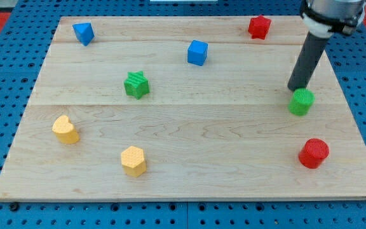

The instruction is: Slightly push the green circle towards red circle

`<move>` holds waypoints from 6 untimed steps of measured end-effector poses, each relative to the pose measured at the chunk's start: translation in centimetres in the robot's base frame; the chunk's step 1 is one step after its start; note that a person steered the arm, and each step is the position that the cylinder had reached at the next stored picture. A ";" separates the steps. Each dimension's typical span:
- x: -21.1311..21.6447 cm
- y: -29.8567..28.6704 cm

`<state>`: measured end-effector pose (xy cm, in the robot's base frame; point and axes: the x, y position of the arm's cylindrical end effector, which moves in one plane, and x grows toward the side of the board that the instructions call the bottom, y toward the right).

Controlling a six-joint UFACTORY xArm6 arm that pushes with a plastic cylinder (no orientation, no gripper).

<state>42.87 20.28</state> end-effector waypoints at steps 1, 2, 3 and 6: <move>1.7 2.6; -1.2 2.3; 3.2 4.7; 0.0 1.7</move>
